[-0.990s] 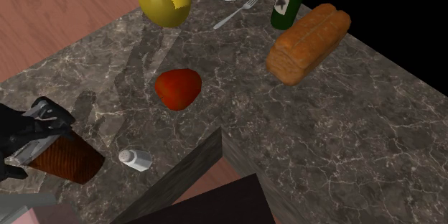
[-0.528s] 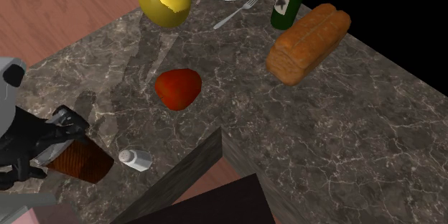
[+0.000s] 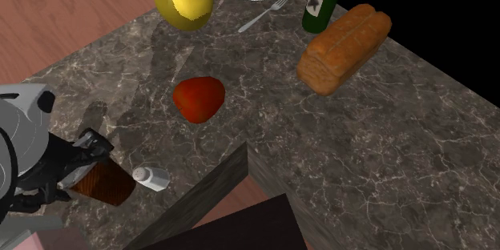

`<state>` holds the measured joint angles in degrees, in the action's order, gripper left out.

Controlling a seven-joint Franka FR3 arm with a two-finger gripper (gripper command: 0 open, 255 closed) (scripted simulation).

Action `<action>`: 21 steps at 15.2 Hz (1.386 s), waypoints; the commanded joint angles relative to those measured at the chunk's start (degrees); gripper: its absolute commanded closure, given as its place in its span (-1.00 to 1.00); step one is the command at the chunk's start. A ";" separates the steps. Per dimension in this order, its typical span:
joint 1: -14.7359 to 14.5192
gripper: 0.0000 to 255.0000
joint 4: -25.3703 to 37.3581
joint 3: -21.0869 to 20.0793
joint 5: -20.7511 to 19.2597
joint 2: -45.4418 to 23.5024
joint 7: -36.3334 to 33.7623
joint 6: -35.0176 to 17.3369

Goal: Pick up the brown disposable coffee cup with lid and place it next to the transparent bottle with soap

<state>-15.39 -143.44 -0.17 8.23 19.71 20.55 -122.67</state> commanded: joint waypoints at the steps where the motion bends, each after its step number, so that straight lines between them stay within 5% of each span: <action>1: -0.02 1.00 -0.97 0.04 0.15 -0.89 0.33 -1.92; 10: -0.08 1.00 -1.95 0.03 0.36 -1.87 0.62 -3.86; 11: -0.07 -1.00 -1.94 0.04 0.36 -1.89 0.63 -3.88; 16: -0.08 -1.00 -1.95 0.03 0.36 -1.87 0.62 -3.86; 21: 0.48 -1.00 2.66 0.53 -0.59 1.56 0.17 4.20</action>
<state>-14.99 -141.31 0.27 7.76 20.80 20.74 -119.56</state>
